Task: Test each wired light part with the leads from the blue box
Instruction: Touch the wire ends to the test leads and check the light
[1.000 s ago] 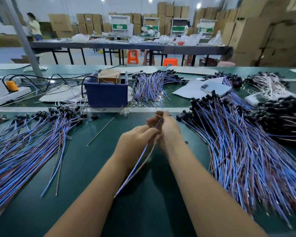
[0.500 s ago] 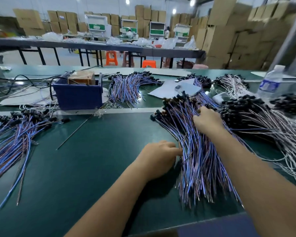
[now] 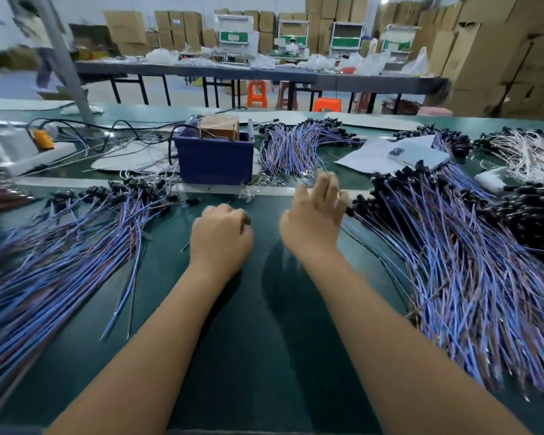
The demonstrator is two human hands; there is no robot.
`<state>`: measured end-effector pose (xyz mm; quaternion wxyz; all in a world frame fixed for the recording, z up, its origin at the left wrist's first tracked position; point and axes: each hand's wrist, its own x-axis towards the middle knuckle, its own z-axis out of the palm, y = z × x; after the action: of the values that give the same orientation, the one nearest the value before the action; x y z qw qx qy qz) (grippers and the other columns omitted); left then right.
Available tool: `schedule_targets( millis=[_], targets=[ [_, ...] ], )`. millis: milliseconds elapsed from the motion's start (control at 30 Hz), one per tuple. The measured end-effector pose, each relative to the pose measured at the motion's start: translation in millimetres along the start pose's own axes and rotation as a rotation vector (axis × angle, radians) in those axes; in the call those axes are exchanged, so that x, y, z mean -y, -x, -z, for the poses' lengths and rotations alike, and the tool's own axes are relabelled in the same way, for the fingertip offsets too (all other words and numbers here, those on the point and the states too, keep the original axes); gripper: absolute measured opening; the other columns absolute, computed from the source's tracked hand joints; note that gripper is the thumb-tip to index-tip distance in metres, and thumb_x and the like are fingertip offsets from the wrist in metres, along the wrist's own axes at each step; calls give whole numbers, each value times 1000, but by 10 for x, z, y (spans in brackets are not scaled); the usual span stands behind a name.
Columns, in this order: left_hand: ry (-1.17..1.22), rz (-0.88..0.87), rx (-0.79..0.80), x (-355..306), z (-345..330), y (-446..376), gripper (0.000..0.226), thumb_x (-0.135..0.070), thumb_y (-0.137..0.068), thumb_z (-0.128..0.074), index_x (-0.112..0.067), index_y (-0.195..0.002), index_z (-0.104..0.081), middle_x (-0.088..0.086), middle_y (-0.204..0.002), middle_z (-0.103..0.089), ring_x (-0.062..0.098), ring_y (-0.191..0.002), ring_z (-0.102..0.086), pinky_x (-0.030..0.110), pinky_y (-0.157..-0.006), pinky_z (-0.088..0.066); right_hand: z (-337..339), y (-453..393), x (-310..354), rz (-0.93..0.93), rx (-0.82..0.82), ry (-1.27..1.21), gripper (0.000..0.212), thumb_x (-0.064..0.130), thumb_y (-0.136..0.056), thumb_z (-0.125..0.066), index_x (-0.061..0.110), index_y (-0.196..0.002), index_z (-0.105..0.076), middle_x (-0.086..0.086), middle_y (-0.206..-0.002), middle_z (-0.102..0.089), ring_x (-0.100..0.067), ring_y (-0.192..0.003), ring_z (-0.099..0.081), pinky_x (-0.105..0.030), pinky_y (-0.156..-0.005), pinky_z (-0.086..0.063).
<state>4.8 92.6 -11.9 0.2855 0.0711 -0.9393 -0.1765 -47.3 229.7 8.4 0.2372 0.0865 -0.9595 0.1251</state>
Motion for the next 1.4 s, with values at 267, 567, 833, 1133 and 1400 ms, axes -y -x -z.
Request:
schedule_targets(
  millis=[267,567,833,1133,1400],
  targets=[
    [-219,602,149,734,197,-82,45,-31,-85,-51,-16,-127,-51,27,-158,-8,42,-146,1,54,-116,-1,-450,148,658,62,335,-202,43,35,-93,-45,18,-133,-49,-12,-138,-39,-31,-128,-32,-43,-109,-23],
    [-250,674,73,807,171,-222,34,-23,-88,-45,-14,-117,-61,4,-149,-33,31,-129,-24,45,-104,-22,-301,-105,-97,-342,270,-219,46,30,-91,-43,16,-134,-50,-18,-143,-40,-33,-134,-31,-40,-111,-22],
    [-195,510,-250,737,180,-137,25,-9,-88,-51,-12,-104,-71,-2,-128,-57,30,-123,-32,47,-99,-24,-274,-17,149,-221,158,-272,41,30,-90,-51,21,-130,-55,-14,-144,-37,-30,-135,-25,-40,-110,-18],
    [150,317,-413,725,235,-170,30,0,-90,-55,-9,-113,-71,10,-106,-70,29,-95,-63,29,-77,-43,-389,189,611,56,281,-677,25,20,-94,-50,14,-112,-66,-7,-112,-63,-24,-108,-51,-30,-89,-40],
    [113,282,-444,690,170,-255,27,-4,-96,-51,-4,-117,-68,20,-108,-57,37,-104,-48,39,-89,-38,-396,91,565,-73,325,-1026,21,15,-94,-48,22,-87,-66,4,-78,-66,-11,-71,-60,-19,-64,-45]
  ],
)
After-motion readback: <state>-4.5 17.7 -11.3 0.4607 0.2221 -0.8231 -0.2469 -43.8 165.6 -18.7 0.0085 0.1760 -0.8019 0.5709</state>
